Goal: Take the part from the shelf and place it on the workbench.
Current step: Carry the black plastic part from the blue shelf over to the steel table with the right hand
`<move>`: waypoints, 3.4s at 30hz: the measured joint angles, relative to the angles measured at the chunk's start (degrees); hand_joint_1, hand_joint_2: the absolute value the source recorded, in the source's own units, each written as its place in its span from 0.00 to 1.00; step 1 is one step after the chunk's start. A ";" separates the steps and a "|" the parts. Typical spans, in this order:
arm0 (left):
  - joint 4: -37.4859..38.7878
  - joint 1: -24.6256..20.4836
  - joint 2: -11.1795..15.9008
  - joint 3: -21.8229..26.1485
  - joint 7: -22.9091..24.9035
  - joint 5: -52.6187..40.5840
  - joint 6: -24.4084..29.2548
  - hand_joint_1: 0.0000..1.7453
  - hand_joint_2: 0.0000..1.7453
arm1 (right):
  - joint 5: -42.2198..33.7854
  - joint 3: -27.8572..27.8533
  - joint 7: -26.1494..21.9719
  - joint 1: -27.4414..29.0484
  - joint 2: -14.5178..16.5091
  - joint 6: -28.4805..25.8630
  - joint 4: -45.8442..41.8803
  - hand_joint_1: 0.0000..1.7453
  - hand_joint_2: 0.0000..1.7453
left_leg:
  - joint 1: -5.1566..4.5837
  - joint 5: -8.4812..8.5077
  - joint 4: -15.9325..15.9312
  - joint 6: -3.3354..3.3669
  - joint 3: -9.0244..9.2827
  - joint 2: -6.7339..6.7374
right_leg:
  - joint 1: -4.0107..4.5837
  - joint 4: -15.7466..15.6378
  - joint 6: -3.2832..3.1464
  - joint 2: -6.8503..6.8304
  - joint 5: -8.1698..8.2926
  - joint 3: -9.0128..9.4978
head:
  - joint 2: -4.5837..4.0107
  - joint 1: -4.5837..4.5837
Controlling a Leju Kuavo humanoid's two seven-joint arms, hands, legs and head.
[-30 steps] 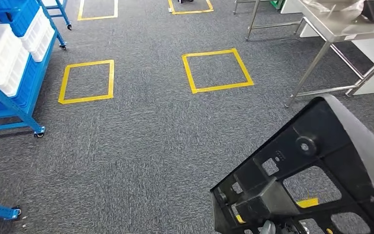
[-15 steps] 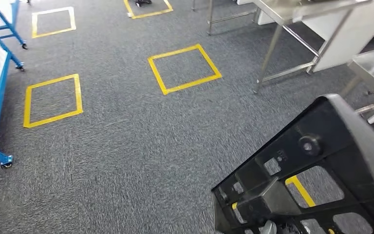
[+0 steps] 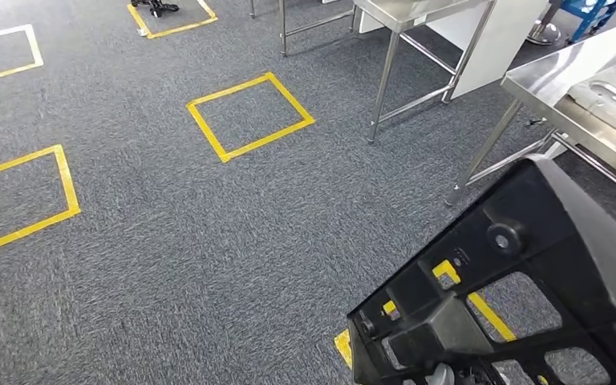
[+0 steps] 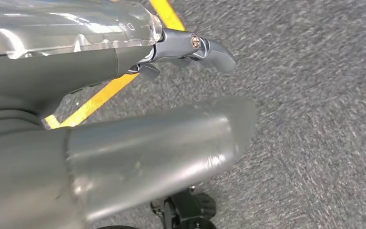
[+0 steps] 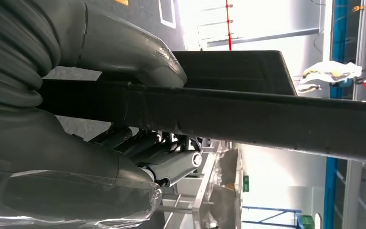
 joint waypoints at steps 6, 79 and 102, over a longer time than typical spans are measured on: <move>0.00 0.25 -0.04 0.00 -0.03 0.00 0.00 0.00 0.00 | 0.04 -0.25 0.00 0.06 0.01 0.08 -0.02 1.00 1.00 | -0.27 -0.64 -0.05 0.17 0.57 4.64 | -0.27 5.10 0.29 -3.13 0.00 -2.48 | 0.00 0.27; -0.26 0.17 -1.59 -1.16 -2.45 -0.99 -0.38 0.00 0.00 | 3.16 -2.16 1.19 0.90 3.40 1.22 -0.67 1.00 1.00 | 0.13 -4.00 3.30 -2.33 0.26 2.51 | -0.61 -6.90 -1.43 -3.18 3.97 3.47 | 0.00 0.59; -0.59 0.77 -1.39 -1.14 -2.81 -1.07 -0.31 0.00 0.00 | 5.04 -2.64 1.25 0.86 3.81 0.29 -0.22 1.00 1.00 | -0.10 -1.04 0.78 0.07 0.15 1.16 | -0.38 0.48 0.48 -2.41 2.89 -0.41 | -0.01 0.68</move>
